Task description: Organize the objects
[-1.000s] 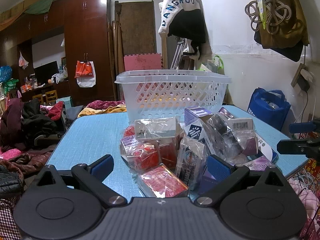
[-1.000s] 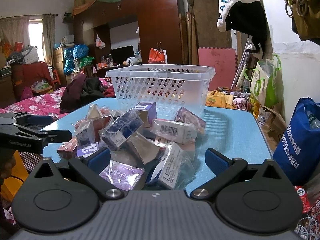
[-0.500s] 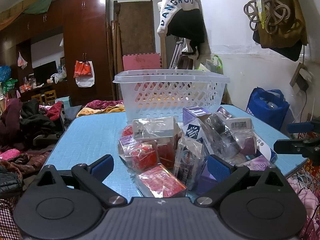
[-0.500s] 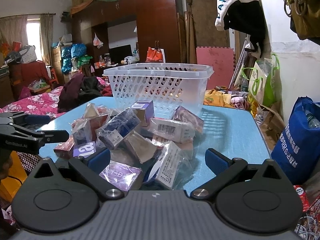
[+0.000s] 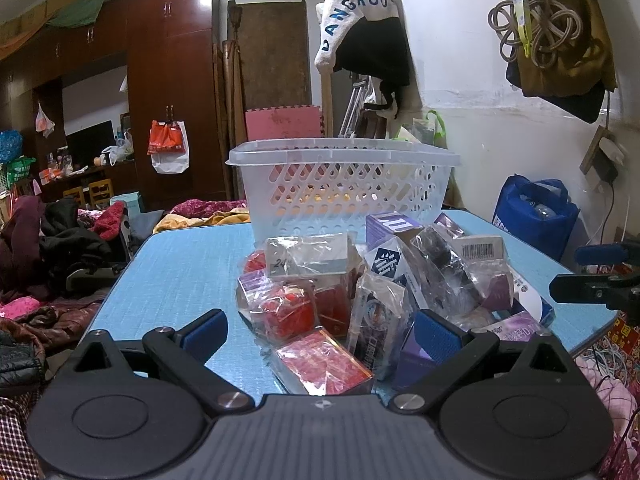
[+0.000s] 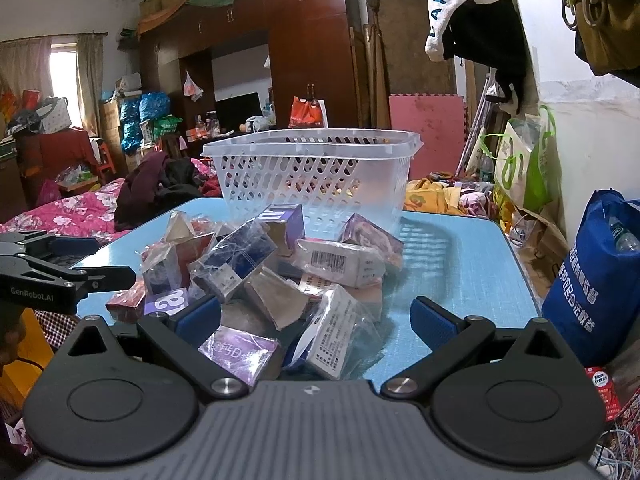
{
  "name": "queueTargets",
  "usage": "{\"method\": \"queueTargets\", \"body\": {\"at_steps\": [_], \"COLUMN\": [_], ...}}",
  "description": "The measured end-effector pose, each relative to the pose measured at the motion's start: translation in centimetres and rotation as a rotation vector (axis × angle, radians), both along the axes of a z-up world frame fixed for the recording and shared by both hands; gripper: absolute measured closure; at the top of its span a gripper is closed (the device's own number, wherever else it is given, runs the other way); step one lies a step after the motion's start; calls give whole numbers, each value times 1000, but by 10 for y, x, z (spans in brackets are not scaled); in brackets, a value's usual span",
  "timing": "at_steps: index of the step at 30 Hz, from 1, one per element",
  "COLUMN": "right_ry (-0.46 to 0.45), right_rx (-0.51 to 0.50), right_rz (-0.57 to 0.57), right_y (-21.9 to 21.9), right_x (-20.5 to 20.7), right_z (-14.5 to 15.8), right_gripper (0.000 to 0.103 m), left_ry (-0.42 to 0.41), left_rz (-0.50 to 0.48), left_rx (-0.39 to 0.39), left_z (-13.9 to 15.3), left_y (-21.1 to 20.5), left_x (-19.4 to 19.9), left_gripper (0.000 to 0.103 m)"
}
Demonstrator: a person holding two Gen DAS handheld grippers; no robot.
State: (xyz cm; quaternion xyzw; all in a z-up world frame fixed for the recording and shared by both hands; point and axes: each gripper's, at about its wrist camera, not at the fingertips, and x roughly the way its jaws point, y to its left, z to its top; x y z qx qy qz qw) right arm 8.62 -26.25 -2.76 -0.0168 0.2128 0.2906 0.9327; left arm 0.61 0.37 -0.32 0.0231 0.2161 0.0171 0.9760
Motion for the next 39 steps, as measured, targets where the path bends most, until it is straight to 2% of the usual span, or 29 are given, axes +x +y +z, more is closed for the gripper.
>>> {"method": "queueTargets", "body": {"at_steps": [30,35,39], "right_ry": [-1,-2,-31], "right_rx": [0,6,8], "right_rz": [-2,4,15], "right_y": [1,1,2], "right_x": [-1,-1,-3], "right_z": [-1,-1,-4], "right_gripper": [0,0,0], "left_ry": [2,-26,-21], "left_rz": [-2,-66,-65], "left_rx": [-1,-46,6], "left_z": [0,-1,-6], "left_y": [-1,1,-4], "left_x": [0,0,4], "left_gripper": [2,2,2]}}
